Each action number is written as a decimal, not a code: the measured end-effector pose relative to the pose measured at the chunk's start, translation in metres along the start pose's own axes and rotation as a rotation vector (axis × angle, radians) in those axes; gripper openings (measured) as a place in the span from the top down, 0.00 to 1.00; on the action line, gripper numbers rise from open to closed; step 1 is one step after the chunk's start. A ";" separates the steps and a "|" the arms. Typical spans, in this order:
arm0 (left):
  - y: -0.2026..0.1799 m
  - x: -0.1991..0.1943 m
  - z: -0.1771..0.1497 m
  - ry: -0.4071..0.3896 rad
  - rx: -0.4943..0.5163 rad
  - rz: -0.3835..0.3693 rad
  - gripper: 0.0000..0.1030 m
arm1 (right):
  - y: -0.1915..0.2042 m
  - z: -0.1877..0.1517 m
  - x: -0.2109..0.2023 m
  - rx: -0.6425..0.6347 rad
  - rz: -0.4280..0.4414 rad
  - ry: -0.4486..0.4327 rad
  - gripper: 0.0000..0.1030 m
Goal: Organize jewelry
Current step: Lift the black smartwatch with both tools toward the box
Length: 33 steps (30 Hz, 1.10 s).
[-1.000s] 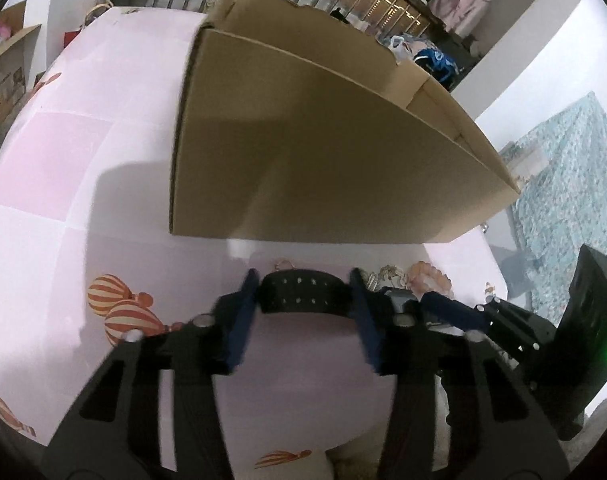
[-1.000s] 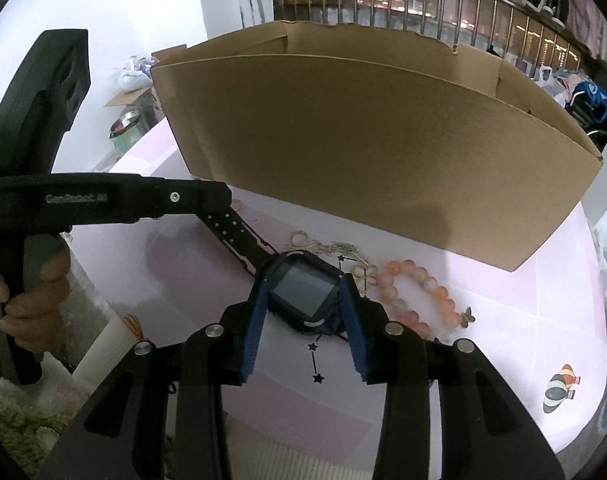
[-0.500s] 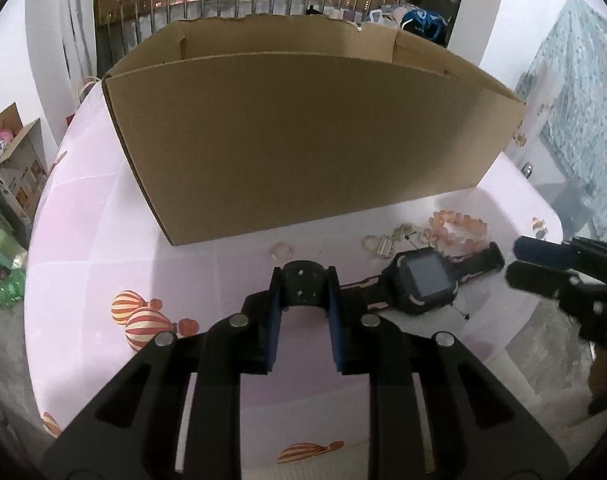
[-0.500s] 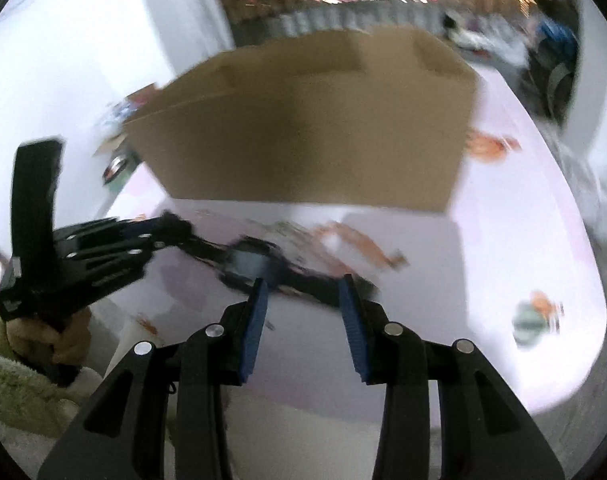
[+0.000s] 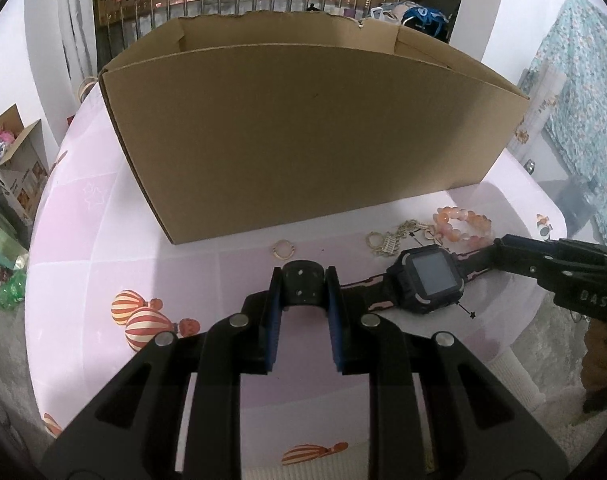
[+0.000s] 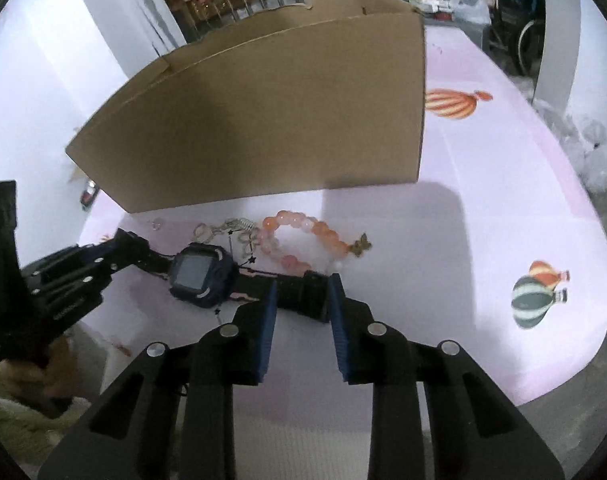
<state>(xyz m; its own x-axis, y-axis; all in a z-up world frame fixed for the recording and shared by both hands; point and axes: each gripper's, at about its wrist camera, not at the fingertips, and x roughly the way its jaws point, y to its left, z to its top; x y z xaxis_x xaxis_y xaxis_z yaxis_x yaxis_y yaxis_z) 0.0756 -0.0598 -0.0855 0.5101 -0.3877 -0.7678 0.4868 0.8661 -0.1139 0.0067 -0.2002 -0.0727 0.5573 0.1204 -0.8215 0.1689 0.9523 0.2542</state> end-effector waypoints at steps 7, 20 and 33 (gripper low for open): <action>0.001 0.002 -0.003 0.000 -0.005 -0.003 0.81 | 0.003 0.005 0.001 0.007 -0.036 0.000 0.86; 0.002 -0.011 -0.005 -0.031 0.008 -0.029 0.82 | 0.003 0.007 -0.019 0.004 -0.044 -0.052 0.97; -0.006 -0.056 -0.004 -0.102 0.025 -0.088 0.84 | 0.009 0.008 -0.056 -0.025 -0.046 -0.122 0.98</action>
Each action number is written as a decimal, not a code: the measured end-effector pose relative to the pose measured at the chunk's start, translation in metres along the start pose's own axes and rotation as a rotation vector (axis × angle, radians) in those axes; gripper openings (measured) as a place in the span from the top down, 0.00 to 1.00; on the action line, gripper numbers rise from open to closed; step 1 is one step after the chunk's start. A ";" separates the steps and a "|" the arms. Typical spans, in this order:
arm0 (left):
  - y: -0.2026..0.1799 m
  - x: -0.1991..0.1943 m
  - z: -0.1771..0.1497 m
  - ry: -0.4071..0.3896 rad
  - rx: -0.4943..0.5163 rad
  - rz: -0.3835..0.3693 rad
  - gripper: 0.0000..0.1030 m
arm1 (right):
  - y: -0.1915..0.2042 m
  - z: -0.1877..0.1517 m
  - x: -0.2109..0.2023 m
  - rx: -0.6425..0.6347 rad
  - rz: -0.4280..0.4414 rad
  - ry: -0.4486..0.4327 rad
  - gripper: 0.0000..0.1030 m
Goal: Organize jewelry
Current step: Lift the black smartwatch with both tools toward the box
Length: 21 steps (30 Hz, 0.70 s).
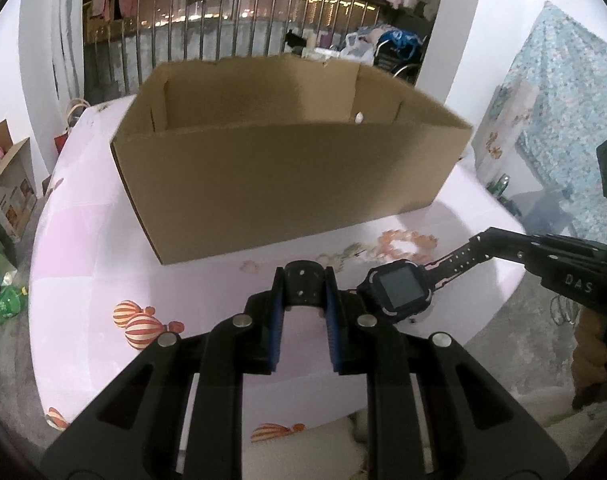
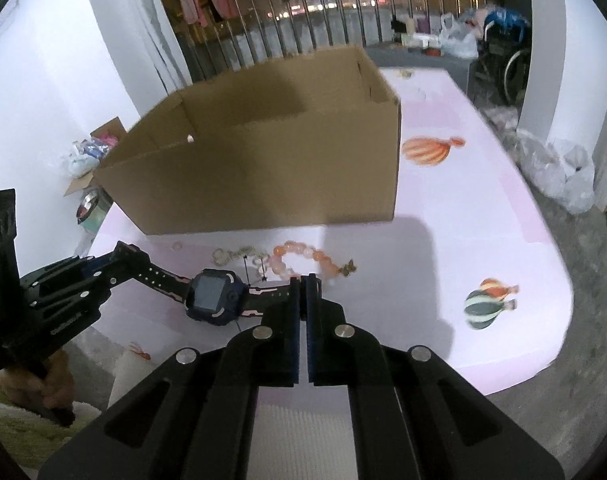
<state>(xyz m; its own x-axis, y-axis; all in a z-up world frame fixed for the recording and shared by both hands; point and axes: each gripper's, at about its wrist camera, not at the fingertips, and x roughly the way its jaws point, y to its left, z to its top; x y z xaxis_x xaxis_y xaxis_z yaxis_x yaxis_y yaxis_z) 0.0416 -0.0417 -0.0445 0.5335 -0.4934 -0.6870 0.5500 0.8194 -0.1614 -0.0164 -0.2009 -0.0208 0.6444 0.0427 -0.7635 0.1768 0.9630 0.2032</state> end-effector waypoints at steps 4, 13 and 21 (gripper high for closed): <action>-0.004 -0.031 0.016 -0.056 -0.010 -0.055 0.84 | 0.007 0.010 -0.027 -0.037 -0.004 -0.064 0.98; -0.001 -0.083 0.106 -0.202 0.047 -0.064 0.84 | 0.016 0.093 -0.073 -0.171 0.067 -0.243 0.98; 0.033 0.005 0.190 0.055 -0.044 -0.039 0.83 | 0.000 0.200 0.010 -0.212 0.143 -0.033 0.98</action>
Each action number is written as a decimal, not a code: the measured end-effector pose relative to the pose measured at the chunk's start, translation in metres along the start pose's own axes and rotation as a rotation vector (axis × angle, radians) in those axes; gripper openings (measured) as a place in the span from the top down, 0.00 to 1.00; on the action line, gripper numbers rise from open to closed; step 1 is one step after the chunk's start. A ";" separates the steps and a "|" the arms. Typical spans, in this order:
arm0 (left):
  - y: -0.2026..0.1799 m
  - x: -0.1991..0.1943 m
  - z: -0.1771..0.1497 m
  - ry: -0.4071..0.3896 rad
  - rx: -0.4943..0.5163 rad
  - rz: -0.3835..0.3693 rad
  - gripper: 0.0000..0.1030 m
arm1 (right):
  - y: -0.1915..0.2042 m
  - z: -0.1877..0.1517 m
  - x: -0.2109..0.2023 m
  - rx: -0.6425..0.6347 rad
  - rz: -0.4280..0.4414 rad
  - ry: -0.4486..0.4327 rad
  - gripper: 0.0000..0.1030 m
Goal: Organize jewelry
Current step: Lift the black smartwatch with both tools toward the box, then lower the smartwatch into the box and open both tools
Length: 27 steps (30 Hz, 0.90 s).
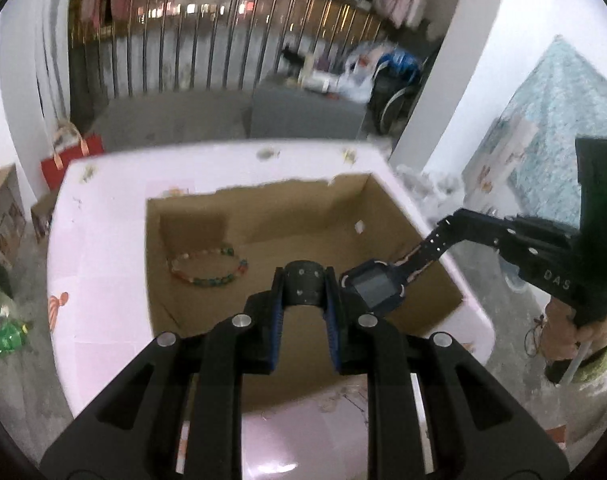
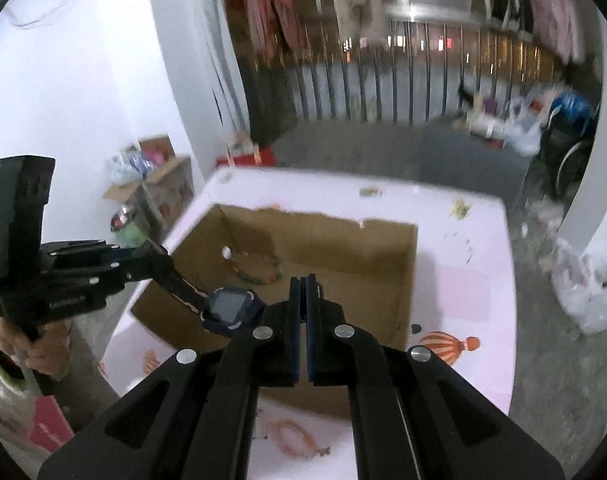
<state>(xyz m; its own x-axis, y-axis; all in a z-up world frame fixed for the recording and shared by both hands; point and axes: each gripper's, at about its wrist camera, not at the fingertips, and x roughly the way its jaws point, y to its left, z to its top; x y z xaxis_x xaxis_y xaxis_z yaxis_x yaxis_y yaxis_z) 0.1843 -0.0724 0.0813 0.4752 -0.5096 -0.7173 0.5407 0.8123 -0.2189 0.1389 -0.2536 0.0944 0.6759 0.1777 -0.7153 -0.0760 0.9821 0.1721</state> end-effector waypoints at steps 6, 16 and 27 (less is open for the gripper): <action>0.017 0.078 0.020 0.173 -0.005 0.098 0.83 | -0.025 0.023 0.088 -0.026 -0.048 0.217 0.98; 0.036 0.134 0.030 0.307 -0.025 0.185 0.75 | -0.032 0.032 0.163 -0.063 -0.099 0.349 0.98; 0.044 0.125 0.029 0.250 -0.027 0.227 0.59 | -0.042 0.040 0.168 -0.012 -0.122 0.329 0.95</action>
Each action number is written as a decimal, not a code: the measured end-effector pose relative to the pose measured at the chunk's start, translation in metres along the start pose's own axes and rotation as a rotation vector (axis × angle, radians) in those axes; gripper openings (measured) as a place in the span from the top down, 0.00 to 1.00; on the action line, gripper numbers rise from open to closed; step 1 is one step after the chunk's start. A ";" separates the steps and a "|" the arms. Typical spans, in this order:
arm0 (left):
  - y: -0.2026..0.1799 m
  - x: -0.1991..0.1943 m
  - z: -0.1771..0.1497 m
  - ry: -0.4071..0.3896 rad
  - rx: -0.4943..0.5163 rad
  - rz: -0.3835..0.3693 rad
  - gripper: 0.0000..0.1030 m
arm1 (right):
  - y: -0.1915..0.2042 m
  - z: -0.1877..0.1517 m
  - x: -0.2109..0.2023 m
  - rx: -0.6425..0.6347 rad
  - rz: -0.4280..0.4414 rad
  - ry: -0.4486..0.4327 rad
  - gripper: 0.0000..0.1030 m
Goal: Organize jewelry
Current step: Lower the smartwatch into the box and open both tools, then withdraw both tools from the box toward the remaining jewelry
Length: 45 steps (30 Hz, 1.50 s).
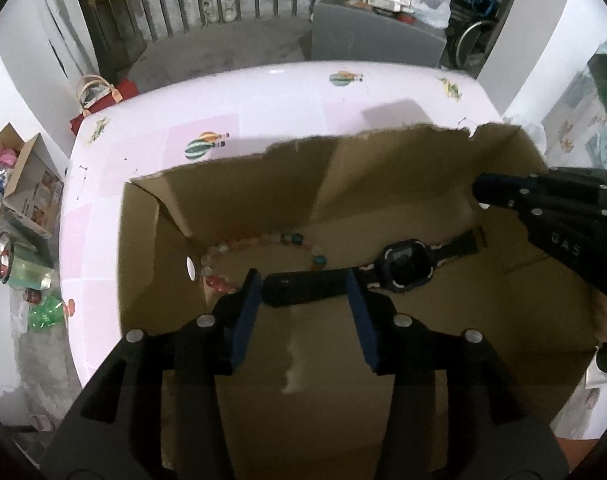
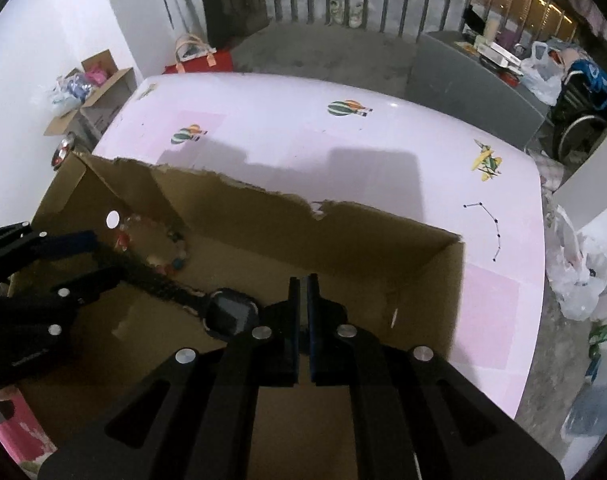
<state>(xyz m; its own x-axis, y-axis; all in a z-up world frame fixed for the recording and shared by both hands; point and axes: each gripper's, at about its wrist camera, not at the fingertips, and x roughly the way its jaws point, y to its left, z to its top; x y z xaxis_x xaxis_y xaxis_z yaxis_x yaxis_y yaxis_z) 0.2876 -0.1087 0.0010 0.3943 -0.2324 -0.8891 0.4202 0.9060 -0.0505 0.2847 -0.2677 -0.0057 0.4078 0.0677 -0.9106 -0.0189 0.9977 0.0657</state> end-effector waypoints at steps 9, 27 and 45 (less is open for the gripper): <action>-0.001 -0.038 -0.010 -0.102 -0.004 -0.006 0.59 | -0.003 -0.004 -0.038 0.026 -0.002 -0.096 0.76; 0.017 -0.166 -0.117 -0.448 -0.012 -0.035 0.58 | 0.016 -0.118 -0.166 0.030 0.098 -0.405 0.68; -0.008 -0.124 -0.249 -0.453 0.064 -0.036 0.58 | 0.054 -0.278 -0.133 0.042 0.086 -0.484 0.68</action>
<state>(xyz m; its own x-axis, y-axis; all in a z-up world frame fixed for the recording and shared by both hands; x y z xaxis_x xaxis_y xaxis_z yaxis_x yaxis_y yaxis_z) 0.0323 0.0012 -0.0015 0.6899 -0.4076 -0.5982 0.4841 0.8742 -0.0373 -0.0248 -0.2207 0.0055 0.7842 0.1277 -0.6073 -0.0383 0.9867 0.1580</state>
